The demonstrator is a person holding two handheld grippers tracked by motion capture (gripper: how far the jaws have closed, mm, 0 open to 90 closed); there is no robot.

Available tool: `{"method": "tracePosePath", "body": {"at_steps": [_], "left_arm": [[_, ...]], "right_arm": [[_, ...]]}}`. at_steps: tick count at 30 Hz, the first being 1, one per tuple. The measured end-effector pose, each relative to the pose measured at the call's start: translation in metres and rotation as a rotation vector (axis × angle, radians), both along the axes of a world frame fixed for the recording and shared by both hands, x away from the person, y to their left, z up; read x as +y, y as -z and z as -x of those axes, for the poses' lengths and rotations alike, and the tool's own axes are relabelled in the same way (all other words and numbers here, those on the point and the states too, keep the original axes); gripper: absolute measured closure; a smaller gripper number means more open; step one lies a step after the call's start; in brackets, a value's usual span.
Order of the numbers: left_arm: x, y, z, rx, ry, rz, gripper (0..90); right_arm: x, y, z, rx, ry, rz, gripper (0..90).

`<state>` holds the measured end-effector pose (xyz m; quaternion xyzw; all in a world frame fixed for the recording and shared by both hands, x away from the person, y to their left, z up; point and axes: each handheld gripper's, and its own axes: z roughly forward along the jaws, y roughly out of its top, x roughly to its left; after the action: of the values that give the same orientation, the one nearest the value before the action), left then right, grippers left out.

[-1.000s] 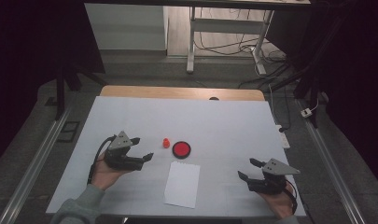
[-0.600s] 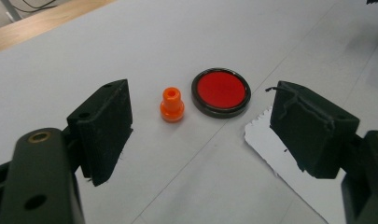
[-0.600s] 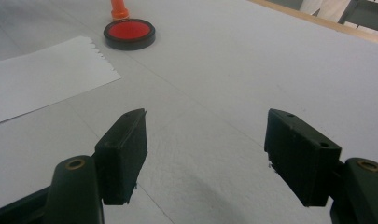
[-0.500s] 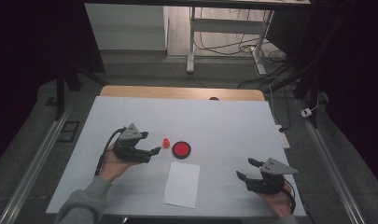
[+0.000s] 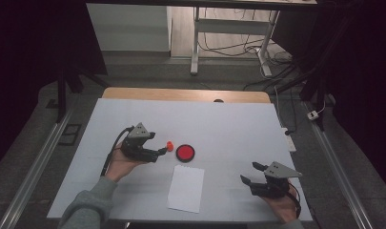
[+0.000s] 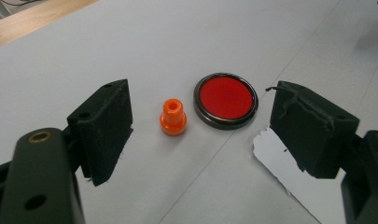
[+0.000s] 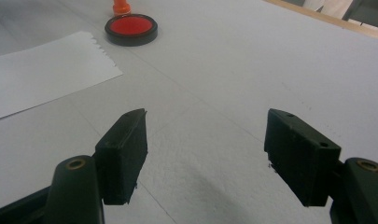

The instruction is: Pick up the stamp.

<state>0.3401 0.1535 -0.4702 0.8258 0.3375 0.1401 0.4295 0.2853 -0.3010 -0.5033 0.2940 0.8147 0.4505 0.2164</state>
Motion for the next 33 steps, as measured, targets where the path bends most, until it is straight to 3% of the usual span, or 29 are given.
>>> {"method": "tracePosePath", "body": {"at_steps": [15, 22, 33], "left_arm": [[-0.018, 0.004, -0.028, 0.022, 0.027, -0.019, 21.8], [-0.019, 0.01, -0.033, 0.045, 0.027, -0.02, 22.0], [-0.023, 0.028, -0.046, 0.08, 0.022, -0.073, 27.0]], "right_arm": [[0.001, 0.0, 0.001, -0.004, 0.001, 0.003, 29.9], [0.001, 0.001, 0.0, 0.0, 0.001, 0.008, 29.9], [0.003, 0.003, 0.0, 0.0, -0.003, 0.005, 29.9]]}}
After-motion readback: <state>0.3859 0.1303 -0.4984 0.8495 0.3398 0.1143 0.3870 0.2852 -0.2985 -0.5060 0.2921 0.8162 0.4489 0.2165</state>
